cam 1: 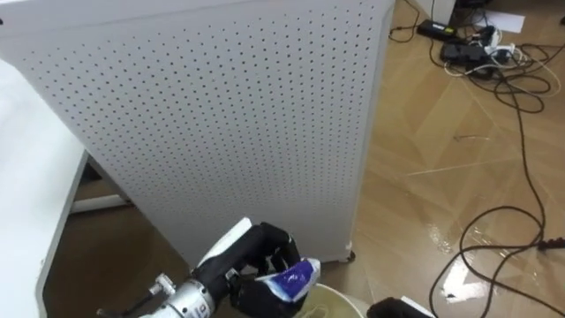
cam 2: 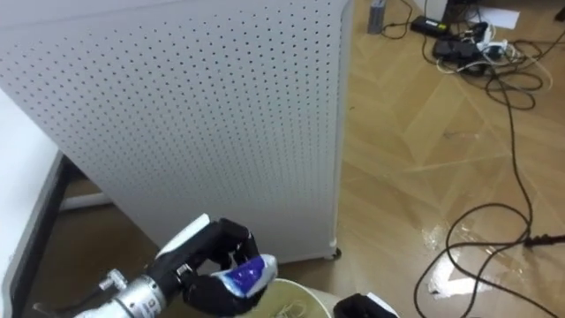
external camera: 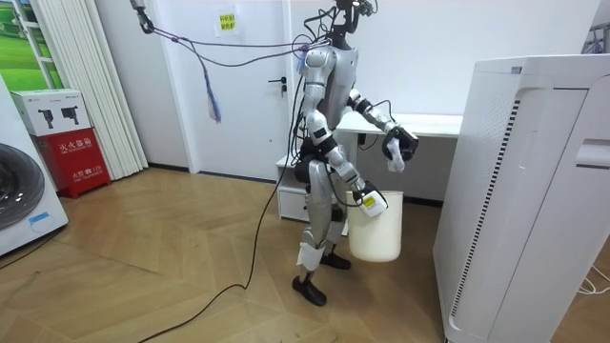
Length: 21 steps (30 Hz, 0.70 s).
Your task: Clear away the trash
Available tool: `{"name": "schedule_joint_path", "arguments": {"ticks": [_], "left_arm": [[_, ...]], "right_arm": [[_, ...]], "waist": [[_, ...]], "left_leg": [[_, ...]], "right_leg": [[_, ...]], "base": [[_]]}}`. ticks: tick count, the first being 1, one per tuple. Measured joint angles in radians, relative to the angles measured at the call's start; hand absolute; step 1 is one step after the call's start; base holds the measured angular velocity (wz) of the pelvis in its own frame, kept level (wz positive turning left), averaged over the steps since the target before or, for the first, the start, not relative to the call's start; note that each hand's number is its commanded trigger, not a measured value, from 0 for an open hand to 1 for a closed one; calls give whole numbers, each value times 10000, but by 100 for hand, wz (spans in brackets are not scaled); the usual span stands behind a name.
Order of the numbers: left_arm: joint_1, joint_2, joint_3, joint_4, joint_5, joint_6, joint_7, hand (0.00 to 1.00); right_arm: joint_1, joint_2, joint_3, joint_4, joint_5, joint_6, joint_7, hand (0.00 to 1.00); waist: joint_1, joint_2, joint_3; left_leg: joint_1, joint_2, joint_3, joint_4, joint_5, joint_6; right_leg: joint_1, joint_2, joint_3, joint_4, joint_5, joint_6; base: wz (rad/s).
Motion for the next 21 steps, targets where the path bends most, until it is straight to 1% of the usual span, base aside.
{"name": "schedule_joint_path", "arguments": {"ticks": [2,3,4,5,6,8,12,14,17,21], "left_arm": [[-130,-191,-147,633,6,-70,-51,100],[-135,-229,-148,766,6,-88,-83,100],[-144,-279,-146,1043,6,-142,-173,100],[-150,-308,-146,1345,17,-161,-251,100],[-156,-321,-147,1501,17,-164,-281,100],[-216,-384,-175,2193,20,-163,-380,100],[-221,-548,-441,2830,18,-162,-412,100],[-226,-620,-496,3040,14,-162,-459,100],[-256,-723,-495,3067,15,-163,-500,100],[-421,-772,-518,3166,13,-162,-608,100]], "right_arm": [[-196,64,67,183,-29,-96,28,100],[-224,81,57,185,-58,-96,28,100],[-254,131,57,187,-70,-98,23,100],[-283,178,55,187,-72,-99,8,100],[-292,190,55,187,-71,-100,6,100],[-334,210,55,187,-41,-99,0,100],[-450,268,55,293,-35,-94,-15,100],[-689,420,51,659,-29,-94,-12,100],[-804,449,50,698,-30,-93,-11,100],[-1025,453,51,706,6,-94,1,100]], "waist": [[-14,-28,21],[-24,-58,40],[-25,-104,69],[-24,-176,116],[-42,-199,131],[-69,-295,187],[-65,-350,189],[-75,-400,180],[-55,-415,171],[-63,-438,168]], "left_leg": [[-341,-4,48,114,16,27],[-416,-5,75,144,22,36],[-547,-6,106,200,23,40],[-672,0,138,268,22,41],[-730,2,144,295,21,43],[-984,5,170,340,46,85],[-1315,13,198,469,64,111],[-1458,23,199,516,69,118],[-1602,29,223,552,69,119],[-1787,47,243,662,69,120]], "right_leg": [[-380,-32,39,169,-7,-8],[-487,-42,94,238,-10,-11],[-679,-46,204,363,-16,-14],[-839,-48,270,462,-21,-14],[-887,-48,275,469,-21,-15],[-1129,-34,275,477,-23,-32],[-1445,-43,306,567,-15,-45],[-1607,-41,322,634,-15,-46],[-1766,-44,386,688,-16,-46],[-1979,-44,437,810,-17,-48]], "base": [[-6],[-6],[-10],[-9],[-6],[0],[0],[0],[-1],[-1]]}}
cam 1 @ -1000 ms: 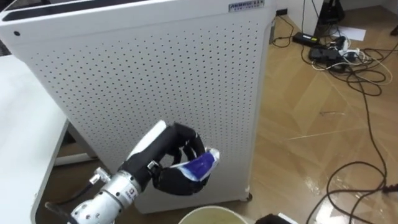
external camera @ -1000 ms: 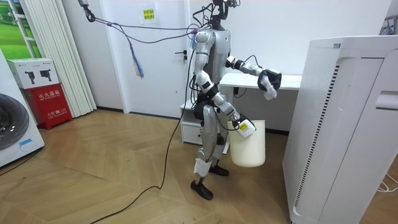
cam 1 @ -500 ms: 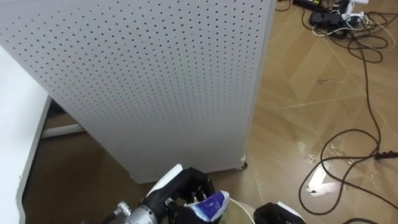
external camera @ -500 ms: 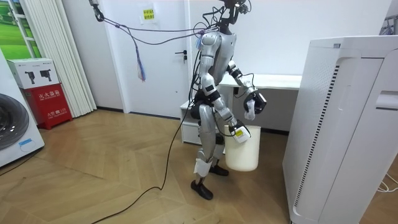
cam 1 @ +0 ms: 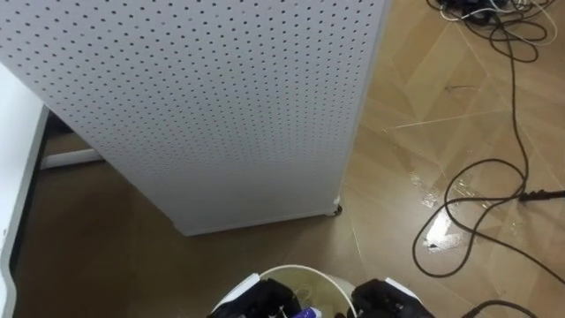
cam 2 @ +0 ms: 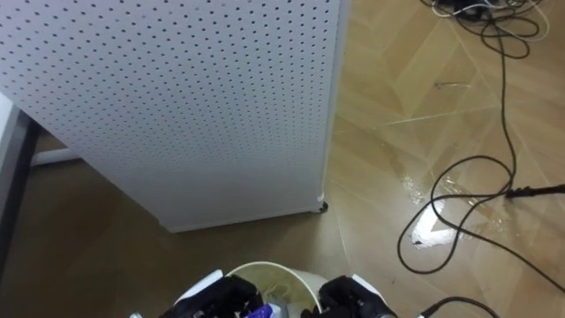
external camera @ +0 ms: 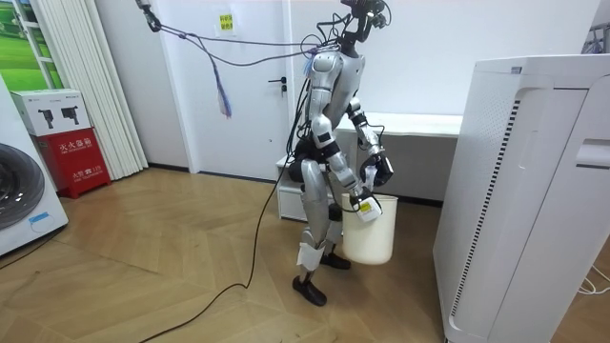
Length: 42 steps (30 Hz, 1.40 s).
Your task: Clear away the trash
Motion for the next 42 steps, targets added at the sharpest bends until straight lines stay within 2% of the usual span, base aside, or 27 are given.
{"name": "schedule_joint_path", "arguments": {"ticks": [4,6,7,15,25,42], "left_arm": [[-46,-41,-8,89,-5,-1,0,100],[-76,-47,-36,231,-4,0,2,40],[-72,-41,-70,273,-2,0,17,0],[-49,48,-261,401,16,-2,564,0],[-23,93,-403,511,316,-2,1056,0],[-2,73,-340,517,310,-40,1127,0]], "right_arm": [[-86,-6,-5,0,330,0,-22,100],[-86,-5,-2,-2,408,0,-21,100],[-82,-10,-1,-3,486,0,-21,100],[-70,-46,280,-15,775,-3,-141,100],[-58,-40,499,-56,764,-3,-134,100],[256,-89,502,252,766,-4,-112,100]], "waist": [[-2,-2,-2],[-7,-4,-3],[-1,-5,-3],[-1,-53,-27],[18,-223,-119],[37,-172,-145]], "left_leg": [[-85,3,30,33,0,1],[-90,2,35,43,0,1],[-91,0,45,52,-2,4],[-125,12,25,178,-4,8],[-111,3,2,323,2,22],[454,3,42,139,15,39]], "right_leg": [[-110,2,52,46,0,0],[-116,-2,57,56,0,0],[-123,-8,58,72,-3,-4],[-120,-35,-66,206,-66,-54],[-101,-100,-143,326,-89,-60],[443,-105,-191,126,-67,-74]], "base": [[-1],[0],[0],[2],[1],[0]]}}
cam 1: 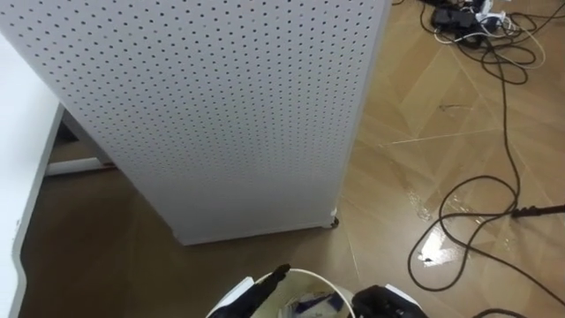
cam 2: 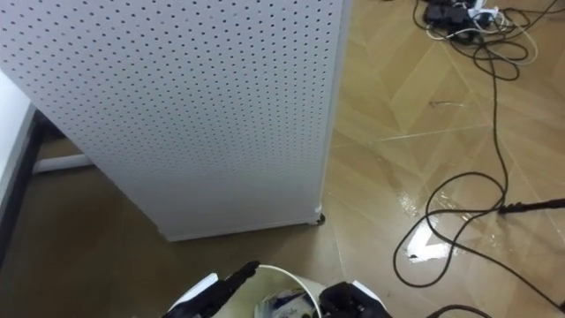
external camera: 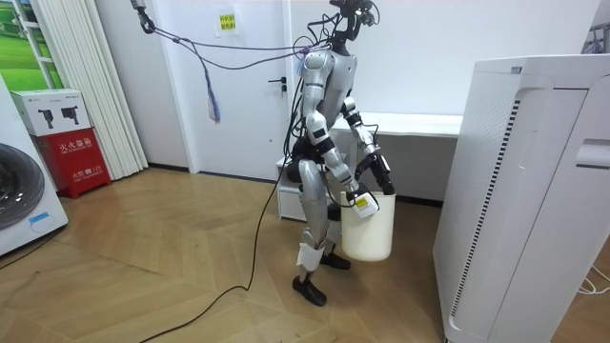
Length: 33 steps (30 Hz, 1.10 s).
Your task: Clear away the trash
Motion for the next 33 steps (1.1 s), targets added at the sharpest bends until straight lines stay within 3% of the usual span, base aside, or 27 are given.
{"name": "schedule_joint_path", "arguments": {"ticks": [9,12,15,19,21,23,25,29,32,33], "left_arm": [[16,5,186,-6,-17,-24,-13,0],[143,75,367,22,-67,-154,-13,0],[478,-38,642,576,-341,-381,-1,0],[1650,-65,1280,1104,-358,-417,20,0],[2192,-80,1566,1634,-636,-421,137,0],[3142,-96,2296,1769,-1007,-385,429,0],[3539,-205,2756,2087,-1368,-383,697,0],[3691,-493,3331,3155,-2372,-389,1278,0],[3749,-641,3355,3392,-2815,-390,1515,0],[3769,-683,3411,3461,-2885,-390,1537,0]], "right_arm": [[190,-45,-99,-4,12,-21,6,100],[328,-69,-145,0,56,-39,6,100],[764,-211,-147,3,265,-257,11,100],[1828,-240,-743,171,1025,-382,-5,100],[2297,-219,-1071,502,1457,-387,-13,100],[3108,-117,-1644,526,2040,-389,-37,100],[3523,-67,-1935,707,2409,-389,-110,100],[3684,280,-2495,1635,3035,-413,-267,100],[4017,354,-2506,1691,3572,-487,-327,100],[4066,374,-2517,1702,3677,-509,-329,100]], "waist": [[27,45,-20],[49,66,-33],[131,102,-71],[-7,87,-151],[-6,52,-234],[-54,-51,-293],[-59,-161,-344],[-59,-391,-321],[1,-396,-336],[6,-377,-304]], "left_leg": [[350,5,4,-214,-11,-12],[600,-15,3,-392,-12,-16],[1180,-52,29,-702,-14,-39],[2056,-174,-65,-1213,-19,-83],[2470,-232,-71,-1478,-19,-92],[2976,-270,-190,-1736,-45,-137],[3323,-358,-214,-1926,-55,-154],[3961,-354,-267,-2116,-146,-216],[4176,-353,-300,-2115,-245,-241],[4254,-352,-299,-2118,-265,-247]], "right_leg": [[427,51,-35,-301,17,20],[667,51,-83,-391,19,25],[1227,83,-47,-697,24,62],[2187,57,-260,-1205,-25,142],[2593,51,-280,-1437,-57,199],[3209,126,-314,-1884,-35,240],[3630,129,-408,-2111,-52,268],[4396,171,-546,-2530,-36,302],[4643,210,-575,-2600,-28,315],[4726,219,-573,-2619,-27,315]], "base": [[0],[0],[-3],[11],[3],[8],[12],[5],[2],[-6]]}}
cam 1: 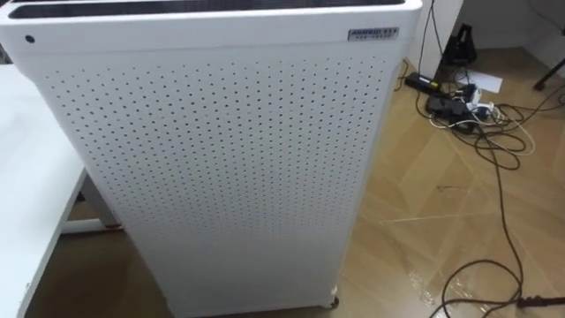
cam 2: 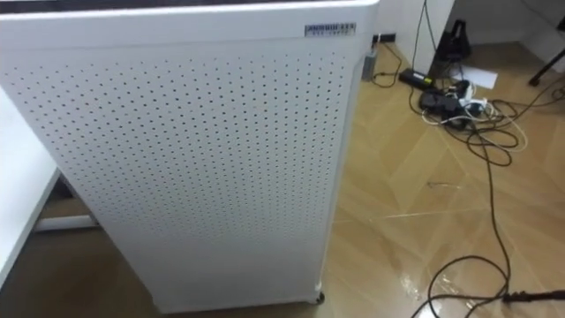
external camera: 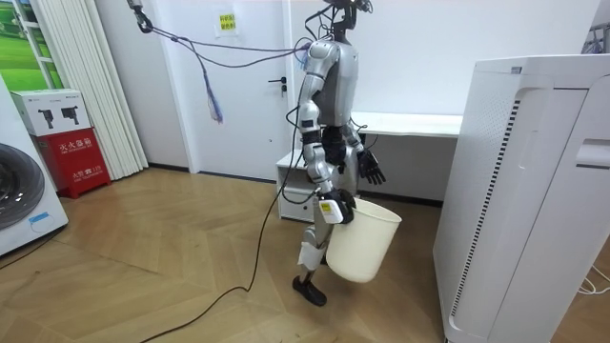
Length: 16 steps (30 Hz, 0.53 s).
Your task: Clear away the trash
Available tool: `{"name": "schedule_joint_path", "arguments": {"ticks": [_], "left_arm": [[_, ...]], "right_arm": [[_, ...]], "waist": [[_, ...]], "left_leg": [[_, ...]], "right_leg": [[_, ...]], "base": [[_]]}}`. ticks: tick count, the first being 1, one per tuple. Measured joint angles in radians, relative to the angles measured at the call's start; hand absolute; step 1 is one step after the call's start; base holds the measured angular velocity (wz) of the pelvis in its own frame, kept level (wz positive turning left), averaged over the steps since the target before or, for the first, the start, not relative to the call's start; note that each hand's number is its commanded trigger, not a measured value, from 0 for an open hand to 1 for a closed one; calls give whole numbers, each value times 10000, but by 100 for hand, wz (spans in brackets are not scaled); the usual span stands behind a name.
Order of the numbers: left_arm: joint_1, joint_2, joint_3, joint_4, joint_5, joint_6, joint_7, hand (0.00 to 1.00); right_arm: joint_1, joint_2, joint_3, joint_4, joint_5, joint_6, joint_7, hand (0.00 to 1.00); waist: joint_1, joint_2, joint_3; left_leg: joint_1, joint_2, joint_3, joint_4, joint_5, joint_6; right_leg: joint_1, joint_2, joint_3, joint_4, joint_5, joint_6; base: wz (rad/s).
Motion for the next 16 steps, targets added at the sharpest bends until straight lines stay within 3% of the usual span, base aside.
{"name": "schedule_joint_path", "arguments": {"ticks": [4,8,12,16], "left_arm": [[-8,-157,557,547,-197,31,26,0],[65,-194,885,850,-624,231,124,0],[293,-313,1556,1034,-1108,347,205,0],[410,-477,2259,1339,-1685,777,246,0]], "right_arm": [[109,149,-239,419,397,-39,101,100],[195,242,-761,836,558,-5,110,100],[221,343,-1179,1042,593,173,102,100],[258,473,-1659,1075,656,402,95,100]], "waist": [[12,110,22],[5,207,-33],[-3,210,-19],[1,205,-22]], "left_leg": [[386,51,26,-78,-77,-54],[523,134,112,-119,-93,-77],[665,137,139,-170,-105,-85],[724,147,178,-159,-146,-93]], "right_leg": [[318,69,13,-121,3,-5],[376,83,76,-115,3,-6],[490,93,121,-141,3,-5],[561,108,204,-140,2,-4]], "base": [[-8],[-7],[-4],[-4]]}}
